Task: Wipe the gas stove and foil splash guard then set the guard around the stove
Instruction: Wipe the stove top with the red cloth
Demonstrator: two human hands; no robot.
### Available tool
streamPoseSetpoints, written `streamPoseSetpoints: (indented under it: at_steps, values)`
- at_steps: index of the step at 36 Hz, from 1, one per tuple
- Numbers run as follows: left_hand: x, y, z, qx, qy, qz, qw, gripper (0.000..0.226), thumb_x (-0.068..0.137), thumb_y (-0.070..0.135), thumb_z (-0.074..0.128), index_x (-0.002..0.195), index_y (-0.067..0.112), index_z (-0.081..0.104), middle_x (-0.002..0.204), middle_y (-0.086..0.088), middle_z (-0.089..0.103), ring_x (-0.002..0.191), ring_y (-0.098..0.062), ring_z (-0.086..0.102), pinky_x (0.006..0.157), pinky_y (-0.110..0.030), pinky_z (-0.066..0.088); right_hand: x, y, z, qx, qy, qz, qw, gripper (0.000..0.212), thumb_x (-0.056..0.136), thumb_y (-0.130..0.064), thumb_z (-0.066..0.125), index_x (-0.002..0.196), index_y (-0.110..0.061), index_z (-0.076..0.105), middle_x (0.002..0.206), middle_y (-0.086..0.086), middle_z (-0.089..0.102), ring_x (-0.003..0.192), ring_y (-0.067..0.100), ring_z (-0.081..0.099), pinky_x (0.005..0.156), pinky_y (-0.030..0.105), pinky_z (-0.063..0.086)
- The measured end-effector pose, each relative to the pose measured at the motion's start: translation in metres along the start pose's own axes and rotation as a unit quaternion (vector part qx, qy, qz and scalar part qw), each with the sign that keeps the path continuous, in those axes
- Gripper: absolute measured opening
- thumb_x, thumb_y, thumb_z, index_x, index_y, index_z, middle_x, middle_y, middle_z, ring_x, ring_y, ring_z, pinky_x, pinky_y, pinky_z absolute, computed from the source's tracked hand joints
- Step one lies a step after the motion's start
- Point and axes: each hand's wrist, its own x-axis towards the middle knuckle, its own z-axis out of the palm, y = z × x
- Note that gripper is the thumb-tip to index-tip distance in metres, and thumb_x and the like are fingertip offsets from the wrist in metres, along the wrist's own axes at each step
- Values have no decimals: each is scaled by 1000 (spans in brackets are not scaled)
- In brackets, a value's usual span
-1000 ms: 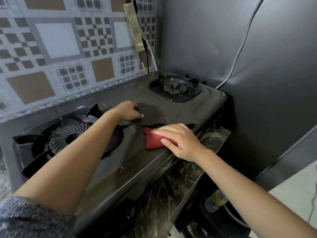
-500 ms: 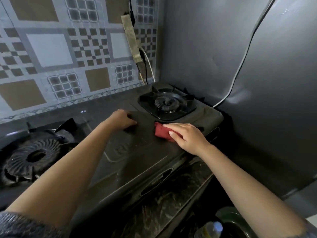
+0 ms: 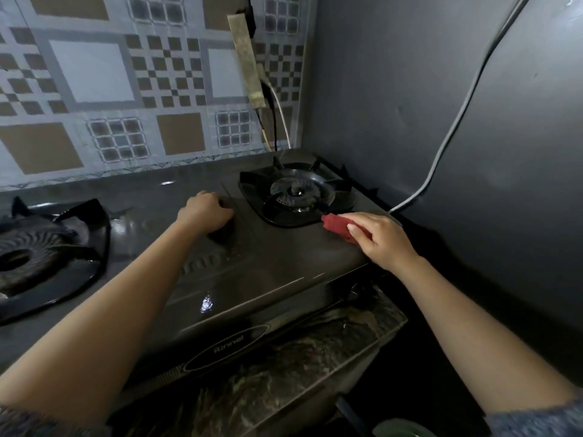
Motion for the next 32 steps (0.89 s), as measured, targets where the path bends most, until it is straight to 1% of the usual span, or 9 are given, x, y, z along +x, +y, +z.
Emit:
streamPoseSetpoints:
  at_steps: [2,6,11,17,21,23,25,29,32]
  values:
    - [-3,3,3,1,11,-10,1000,43,89,34,53,124,9,51,129,-17,45,116,-37,47,97,-47,43,1,9,-3,2,15,6,1000,48,87,-46,33,118,-24,62,117,-3,67,108,17,62,87,30,48]
    - [-7,4,7,12,20,-13,1000,49,91,34,50,134,12,45,136,-16,42,123,-37,42,98,-45,40,4,25,-9,-18,34,37,999,42,88,-43,37,119,-28,60,117,-4,67,107,21,61,79,27,43]
    - [-13,7,8,10,18,-14,1000,49,90,36,52,130,9,46,133,-17,44,121,-37,43,100,-46,40,14,36,-12,-5,22,81,996,30,95,-32,45,121,-29,58,117,2,66,107,27,60,77,28,39]
    - [-24,9,11,6,7,7,1000,52,88,38,55,131,10,47,135,-17,45,123,-36,43,103,-46,38,17,29,-10,2,32,153,988,30,95,-33,41,121,-28,56,116,8,64,106,34,57,80,36,43]
    - [-36,11,12,11,-1,14,1000,58,88,41,53,137,12,41,142,-14,40,128,-34,40,106,-47,36,18,22,-8,-8,47,204,978,30,96,-32,37,118,-22,55,113,15,62,102,38,55,72,35,35]
    - [-43,12,12,18,-1,14,1000,59,89,42,53,138,13,40,143,-13,39,128,-33,40,106,-47,36,16,20,-6,1,61,228,972,30,97,-30,36,116,-17,56,110,17,62,100,39,56,71,34,35]
    - [-48,12,11,21,1,13,1000,59,89,43,52,138,12,40,143,-13,39,128,-33,40,105,-47,36,14,18,-5,6,75,245,967,30,96,-29,36,113,-13,56,110,18,62,100,39,55,73,36,38]
    - [-58,11,11,29,3,14,999,60,89,44,51,139,13,39,145,-11,38,130,-32,39,106,-47,35,8,9,-2,23,90,282,955,30,96,-25,36,112,-9,55,115,19,60,107,39,53,84,40,42]
    - [-67,11,11,43,12,18,999,59,91,44,48,140,14,37,147,-10,34,132,-32,36,108,-46,32,5,2,-1,54,76,300,949,34,94,-23,38,121,-6,52,124,21,56,115,38,50,94,40,40]
